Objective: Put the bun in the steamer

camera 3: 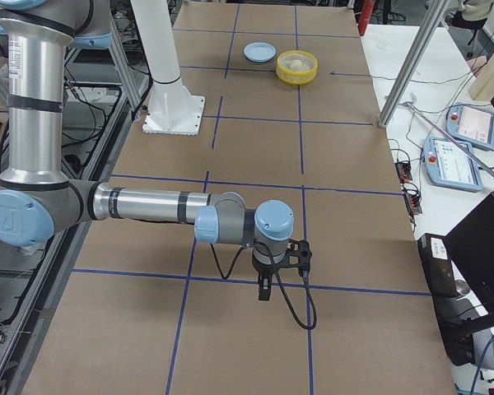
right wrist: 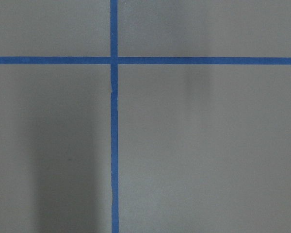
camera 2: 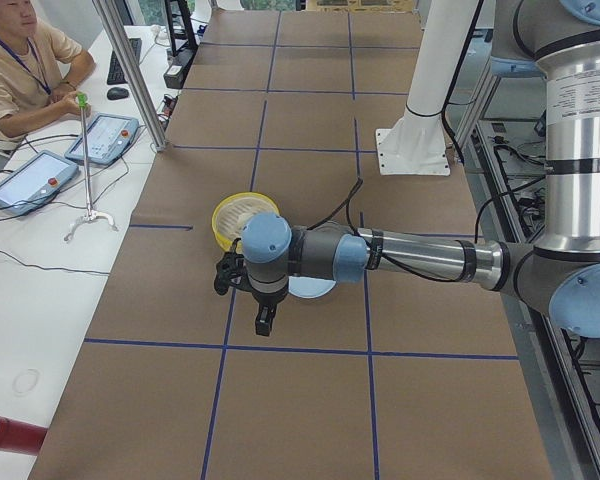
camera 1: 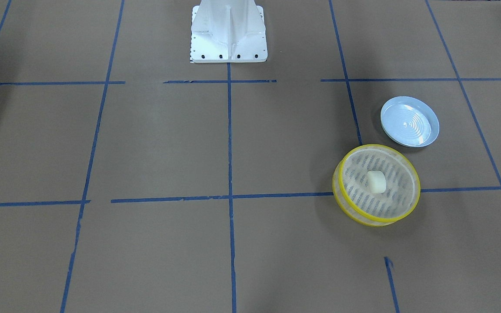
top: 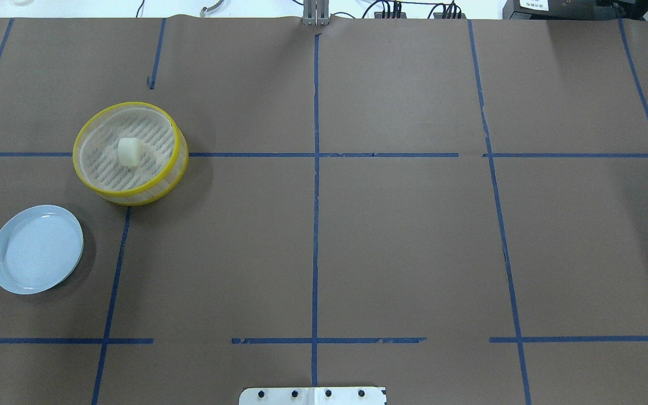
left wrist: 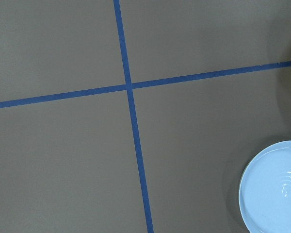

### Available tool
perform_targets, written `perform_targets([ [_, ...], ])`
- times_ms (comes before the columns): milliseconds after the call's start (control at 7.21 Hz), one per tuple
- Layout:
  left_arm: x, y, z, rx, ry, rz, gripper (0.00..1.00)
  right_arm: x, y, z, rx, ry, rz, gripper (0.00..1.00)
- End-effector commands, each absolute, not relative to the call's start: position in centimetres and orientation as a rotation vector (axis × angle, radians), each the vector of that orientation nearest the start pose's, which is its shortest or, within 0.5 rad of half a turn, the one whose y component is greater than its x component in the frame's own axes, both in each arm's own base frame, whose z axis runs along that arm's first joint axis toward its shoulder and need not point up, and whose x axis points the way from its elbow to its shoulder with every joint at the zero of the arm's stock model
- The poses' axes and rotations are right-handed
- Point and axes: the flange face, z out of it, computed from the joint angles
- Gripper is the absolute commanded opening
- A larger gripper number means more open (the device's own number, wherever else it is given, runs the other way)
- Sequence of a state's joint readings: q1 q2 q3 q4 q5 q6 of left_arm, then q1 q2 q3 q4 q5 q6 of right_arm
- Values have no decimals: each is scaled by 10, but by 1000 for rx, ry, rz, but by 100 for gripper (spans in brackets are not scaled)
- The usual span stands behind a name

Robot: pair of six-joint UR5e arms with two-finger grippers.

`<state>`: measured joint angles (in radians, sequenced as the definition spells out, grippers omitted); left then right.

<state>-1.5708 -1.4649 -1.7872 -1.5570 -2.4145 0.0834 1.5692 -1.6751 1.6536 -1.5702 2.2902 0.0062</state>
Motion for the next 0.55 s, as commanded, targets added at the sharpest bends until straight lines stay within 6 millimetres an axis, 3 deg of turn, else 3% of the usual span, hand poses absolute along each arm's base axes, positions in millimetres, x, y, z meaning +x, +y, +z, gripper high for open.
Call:
perform_targets([
  [0, -59, -450, 597, 129, 839, 120, 100, 67, -446, 671, -23, -719, 12, 100],
  [416, -59, -448, 596, 130, 839, 120, 100, 67, -446, 671, -22, -719, 12, 100],
])
